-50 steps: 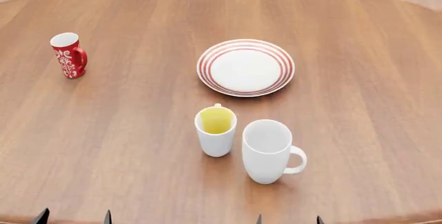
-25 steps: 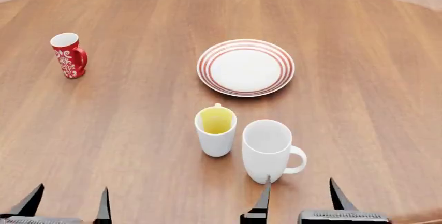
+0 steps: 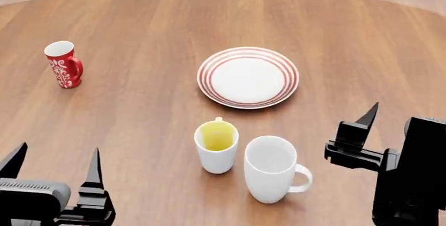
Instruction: Pick up the red mug and put it on the plate
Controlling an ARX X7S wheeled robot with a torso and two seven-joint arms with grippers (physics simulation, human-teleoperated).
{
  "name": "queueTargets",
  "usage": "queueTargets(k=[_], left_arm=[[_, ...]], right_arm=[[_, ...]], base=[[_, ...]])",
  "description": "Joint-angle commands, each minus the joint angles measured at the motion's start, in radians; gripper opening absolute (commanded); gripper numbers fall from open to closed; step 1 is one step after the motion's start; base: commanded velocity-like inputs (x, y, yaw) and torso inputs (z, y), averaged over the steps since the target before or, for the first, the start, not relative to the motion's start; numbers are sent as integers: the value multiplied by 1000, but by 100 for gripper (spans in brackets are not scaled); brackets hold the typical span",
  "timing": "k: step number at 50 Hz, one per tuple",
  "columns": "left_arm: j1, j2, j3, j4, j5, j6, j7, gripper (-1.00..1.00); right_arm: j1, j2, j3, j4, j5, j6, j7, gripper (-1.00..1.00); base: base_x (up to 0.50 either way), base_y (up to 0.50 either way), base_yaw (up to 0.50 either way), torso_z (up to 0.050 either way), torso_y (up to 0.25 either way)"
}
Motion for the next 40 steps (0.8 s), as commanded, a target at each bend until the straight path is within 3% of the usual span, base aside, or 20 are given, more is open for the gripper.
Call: queueTargets(k=[1,40], left_arm=[[-7,-12,-11,25,-20,-15,-16,100],[-6,-41,2,39,-54,-18,-50,100]], right_arm=[[84,35,-3,37,12,97,-4,100],[90,47,-25,50,26,104,9,100]], base=[[500,0,0,0,0],[500,0,0,0,0]])
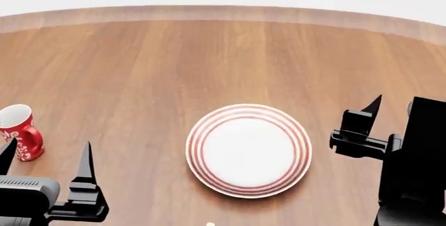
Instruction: Pick up the red mug and put it on the plate
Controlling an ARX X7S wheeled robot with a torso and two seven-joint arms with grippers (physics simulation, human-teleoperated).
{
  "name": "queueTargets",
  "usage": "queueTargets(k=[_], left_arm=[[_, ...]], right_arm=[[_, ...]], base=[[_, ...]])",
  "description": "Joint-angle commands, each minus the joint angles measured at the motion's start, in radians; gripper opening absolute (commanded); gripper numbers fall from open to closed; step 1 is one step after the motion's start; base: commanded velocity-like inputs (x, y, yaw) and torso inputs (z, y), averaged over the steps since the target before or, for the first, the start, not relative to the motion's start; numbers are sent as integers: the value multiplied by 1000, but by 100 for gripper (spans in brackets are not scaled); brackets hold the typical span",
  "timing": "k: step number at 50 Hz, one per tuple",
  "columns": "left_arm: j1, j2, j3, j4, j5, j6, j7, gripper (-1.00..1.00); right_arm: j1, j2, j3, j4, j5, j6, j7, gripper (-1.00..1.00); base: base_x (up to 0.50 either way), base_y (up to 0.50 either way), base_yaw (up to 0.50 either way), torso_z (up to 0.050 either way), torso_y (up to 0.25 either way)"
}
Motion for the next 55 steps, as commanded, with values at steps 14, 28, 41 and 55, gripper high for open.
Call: queueTargets(k=[14,28,41,55], left_arm=[[-1,-15,11,-15,-17,12,-18,100],[-1,-23,16,-17,-27,17,-27,100],[-3,-26,13,-39,-40,28,-35,100],[-90,57,-142,-140,-73,-45,-213,100]], right_arm=[[-1,5,-5,19,11,-10,6,100],[-2,6,-11,21,16,-12,11,100],[4,5,-18,50,19,-24,17,100],[-6,3,-28,85,17,-55,23,100]], base=[[500,0,0,0,1],[500,0,0,0,1],[121,0,0,0,1],[0,0,0,0,0]])
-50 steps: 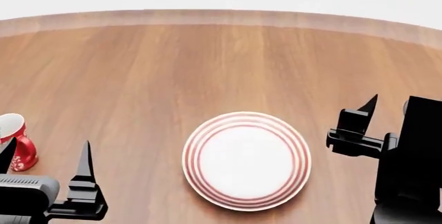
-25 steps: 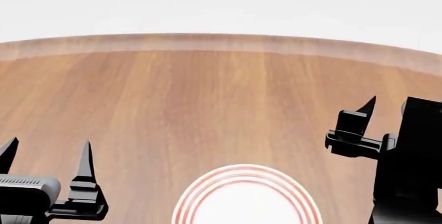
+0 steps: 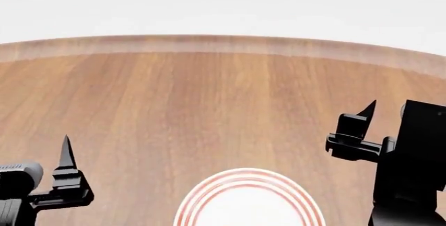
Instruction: Pick up the red mug and put it on the plate
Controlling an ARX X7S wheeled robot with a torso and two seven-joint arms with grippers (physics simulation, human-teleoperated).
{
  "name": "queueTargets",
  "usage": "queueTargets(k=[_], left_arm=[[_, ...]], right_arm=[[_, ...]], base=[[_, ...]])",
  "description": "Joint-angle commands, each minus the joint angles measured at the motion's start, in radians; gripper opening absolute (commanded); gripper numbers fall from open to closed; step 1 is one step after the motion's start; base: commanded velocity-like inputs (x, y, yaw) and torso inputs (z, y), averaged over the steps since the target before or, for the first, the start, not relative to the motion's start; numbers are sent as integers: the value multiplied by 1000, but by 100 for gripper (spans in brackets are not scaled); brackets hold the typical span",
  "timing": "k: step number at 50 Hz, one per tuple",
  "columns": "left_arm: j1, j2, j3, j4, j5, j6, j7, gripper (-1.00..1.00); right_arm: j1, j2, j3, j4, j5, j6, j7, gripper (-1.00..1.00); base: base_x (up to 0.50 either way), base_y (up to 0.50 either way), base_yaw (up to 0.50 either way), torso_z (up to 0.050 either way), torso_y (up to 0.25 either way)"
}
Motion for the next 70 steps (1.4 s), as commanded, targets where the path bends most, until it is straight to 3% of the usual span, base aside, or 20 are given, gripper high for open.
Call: queueTargets(k=[1,16,70], left_arm=[[-59,46,-97,-79,-21,-39,-112,100],[-132,31,-204,-268,-62,-25,-173,100],[-260,24,-275,-596,-110,-39,-308,100]], right_arm=[[-5,-2,-10,30,-1,-23,5,100],[-5,1,-20,50,4,-33,6,100],[-1,3,-40,117,25,-73,16,100]], base=[[0,0,0,0,0],[0,0,0,0,0],[0,0,0,0,0]])
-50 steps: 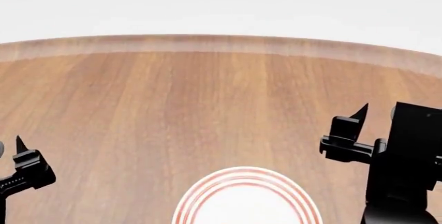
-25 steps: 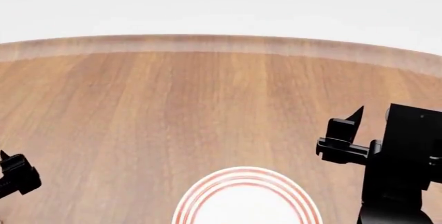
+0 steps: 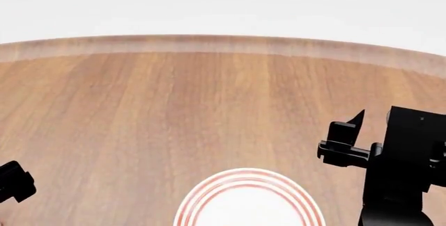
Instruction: Pick up the red mug and put it on the plate
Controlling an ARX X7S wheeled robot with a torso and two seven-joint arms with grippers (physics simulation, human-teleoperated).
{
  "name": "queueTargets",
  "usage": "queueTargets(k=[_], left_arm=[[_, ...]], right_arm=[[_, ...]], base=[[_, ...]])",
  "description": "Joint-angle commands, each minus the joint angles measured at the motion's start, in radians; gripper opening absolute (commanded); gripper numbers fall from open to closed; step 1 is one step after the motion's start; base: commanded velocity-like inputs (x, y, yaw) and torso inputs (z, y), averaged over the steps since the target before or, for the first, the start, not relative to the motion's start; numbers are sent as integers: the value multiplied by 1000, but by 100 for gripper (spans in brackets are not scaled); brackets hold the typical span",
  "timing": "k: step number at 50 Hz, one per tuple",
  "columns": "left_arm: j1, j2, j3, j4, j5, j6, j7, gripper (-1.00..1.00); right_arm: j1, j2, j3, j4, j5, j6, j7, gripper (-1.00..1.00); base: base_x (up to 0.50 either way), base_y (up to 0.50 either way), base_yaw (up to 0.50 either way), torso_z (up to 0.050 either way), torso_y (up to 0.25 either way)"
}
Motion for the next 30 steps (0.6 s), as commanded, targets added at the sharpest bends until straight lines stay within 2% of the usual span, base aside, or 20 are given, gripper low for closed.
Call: queueTargets(k=[1,11,30], left_arm=[[-35,-4,-7,-85,-17,-8,-12,100],[-66,-13,-14,-192,-32,12,3,100],[-165,-33,0,-535,-7,181,47,100]], right_arm=[[0,1,-3,10,6,-7,2,100],[-5,1,-5,15,11,-16,3,100],[3,0,-16,61,17,-44,2,100]], base=[[0,0,0,0,0],[0,0,0,0,0],[0,0,0,0,0]])
